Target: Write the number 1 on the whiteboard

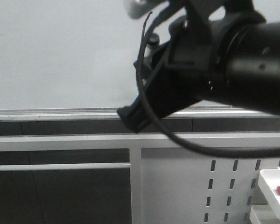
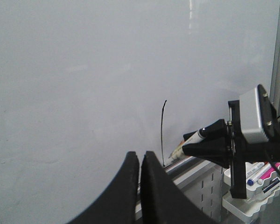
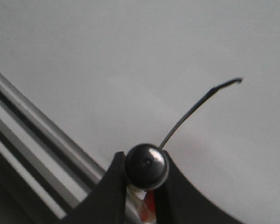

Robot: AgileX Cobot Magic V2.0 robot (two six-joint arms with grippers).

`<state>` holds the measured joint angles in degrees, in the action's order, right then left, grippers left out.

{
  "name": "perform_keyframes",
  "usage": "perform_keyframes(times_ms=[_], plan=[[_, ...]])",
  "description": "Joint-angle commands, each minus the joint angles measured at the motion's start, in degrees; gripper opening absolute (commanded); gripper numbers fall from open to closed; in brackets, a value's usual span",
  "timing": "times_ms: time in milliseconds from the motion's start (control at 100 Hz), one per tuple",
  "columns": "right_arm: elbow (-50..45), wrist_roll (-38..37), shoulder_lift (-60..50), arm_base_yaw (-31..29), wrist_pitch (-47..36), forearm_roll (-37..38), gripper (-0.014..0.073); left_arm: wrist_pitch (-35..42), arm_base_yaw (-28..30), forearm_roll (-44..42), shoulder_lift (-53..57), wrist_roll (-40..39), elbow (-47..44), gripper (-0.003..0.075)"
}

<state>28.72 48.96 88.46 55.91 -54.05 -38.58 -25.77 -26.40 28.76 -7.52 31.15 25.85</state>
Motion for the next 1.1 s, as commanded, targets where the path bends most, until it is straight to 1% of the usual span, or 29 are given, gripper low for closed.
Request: perform_keyframes(times_ms=[0, 190, 270, 370, 480, 580, 640, 670, 690, 740, 770, 840, 890, 970, 1090], plan=[[1.3, -1.9, 0.6, -0.8, -6.7, -0.7, -0.0073, 3.7, 0.1, 1.2, -0.6, -0.6, 1.6, -0.002], [1.3, -2.1, -0.6, -0.7, -8.3, 0.3, -0.0077, 3.6, 0.1, 1.2, -0.6, -0.6, 1.6, -0.002], [1.3, -2.1, -3.0, 0.6, -6.2, 0.4, -0.0077, 3.6, 0.1, 1.2, -0.6, -0.6, 1.6, -0.002], [1.3, -1.5, -8.7, 3.9, 0.1, 0.4, -0.0077, 2.9, 0.1, 1.2, -0.6, -0.6, 1.6, -0.002], [1.3, -0.7, -16.3, 9.6, 7.1, 0.4, -0.0077, 2.3, 0.1, 1.8, -0.6, -0.6, 1.6, -0.0019], [2.2, 0.2, -23.8, 14.1, 15.2, 0.4, -0.0077, 1.0, 0.1, 3.4, -0.9, -0.5, 1.7, -0.0012], [3.6, 0.5, -27.1, 15.5, 20.7, 0.4, -0.0077, -2.1, 0.1, 3.7, -1.4, 0.2, 2.4, 0.0031], [4.3, 0.5, -28.8, 15.8, 24.9, 0.4, -0.0077, -4.1, 0.1, 3.8, -2.0, 0.6, 3.1, 0.0063], [5.0, 0.5, -29.4, 15.8, 26.7, 0.4, -0.0077, -6.3, 0.1, 4.0, -2.6, 1.3, 3.6, 0.0102], [6.8, 0.5, -31.2, 15.8, 34.0, 0.4, -0.0077, -10.0, 0.1, 4.8, -4.3, 3.8, 5.0, 0.0169], [7.9, 0.5, -31.8, 15.8, 37.0, 0.4, -0.0077, -12.3, 0.1, 5.9, -5.5, 5.7, 6.0, 0.0226], [10.6, 0.5, -32.4, 15.8, 42.0, 0.4, -0.0077, -17.1, 0.1, 9.5, -8.7, 11.5, 8.5, 0.0311], [12.9, 0.5, -32.4, 15.8, 45.0, 0.4, -0.0077, -19.4, 0.1, 12.9, -10.9, 15.5, 10.2, 0.0327], [15.8, 0.5, -32.3, 15.8, 48.6, 0.7, -0.0077, -22.8, 0.1, 17.9, -14.3, 21.8, 12.8, 0.0316], [19.5, 0.5, -31.5, 15.8, 53.2, 0.8, -0.0077, -27.5, 0.1, 20.1, -19.6, 23.7, 15.3, 0.0296]])
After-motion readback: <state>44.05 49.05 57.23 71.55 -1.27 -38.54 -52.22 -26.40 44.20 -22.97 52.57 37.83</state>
